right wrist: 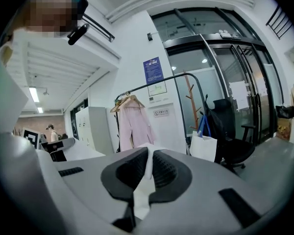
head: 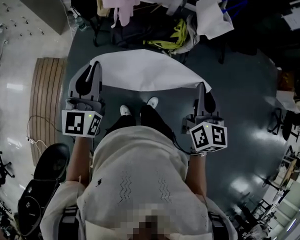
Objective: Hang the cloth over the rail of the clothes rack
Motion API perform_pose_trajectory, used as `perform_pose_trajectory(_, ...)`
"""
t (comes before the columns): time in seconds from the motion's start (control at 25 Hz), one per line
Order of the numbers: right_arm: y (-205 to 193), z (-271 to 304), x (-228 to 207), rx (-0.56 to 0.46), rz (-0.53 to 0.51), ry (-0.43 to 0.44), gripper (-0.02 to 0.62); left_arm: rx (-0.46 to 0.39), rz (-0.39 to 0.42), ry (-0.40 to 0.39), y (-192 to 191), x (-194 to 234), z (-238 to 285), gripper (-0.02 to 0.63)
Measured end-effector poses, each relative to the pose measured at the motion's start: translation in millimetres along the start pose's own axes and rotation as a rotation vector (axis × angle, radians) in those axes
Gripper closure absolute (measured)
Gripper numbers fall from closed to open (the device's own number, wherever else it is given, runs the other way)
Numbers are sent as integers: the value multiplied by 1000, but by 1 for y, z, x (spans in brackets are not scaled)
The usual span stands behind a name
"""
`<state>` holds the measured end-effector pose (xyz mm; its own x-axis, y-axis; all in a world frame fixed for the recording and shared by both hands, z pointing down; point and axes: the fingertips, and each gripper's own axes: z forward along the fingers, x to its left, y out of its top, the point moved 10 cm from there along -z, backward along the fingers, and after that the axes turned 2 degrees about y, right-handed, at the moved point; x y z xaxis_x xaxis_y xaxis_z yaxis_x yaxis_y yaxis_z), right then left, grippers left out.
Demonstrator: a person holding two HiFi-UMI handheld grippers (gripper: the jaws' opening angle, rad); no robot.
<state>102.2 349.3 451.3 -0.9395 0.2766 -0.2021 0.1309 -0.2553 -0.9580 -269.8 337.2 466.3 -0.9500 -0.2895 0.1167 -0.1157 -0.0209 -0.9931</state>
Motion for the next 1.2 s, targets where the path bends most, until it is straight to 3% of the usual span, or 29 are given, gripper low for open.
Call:
perform_pose_trajectory(0.36, 1, 74, -41, 12, 38, -24, 575, 67, 18, -21, -16, 7, 70, 578)
perform_pose_trajectory(0.6, 9, 168, -88, 33, 70, -8, 575, 104, 60, -1, -16, 22, 166, 578)
perform_pose_trajectory(0.92, 59, 292, -180, 36, 55, 33, 575, 84, 84, 18, -11, 13, 325, 578)
perform_pose_trajectory(1.2, 109, 374, -239, -11, 16, 66, 575, 35, 62, 54, -6, 13, 418, 578)
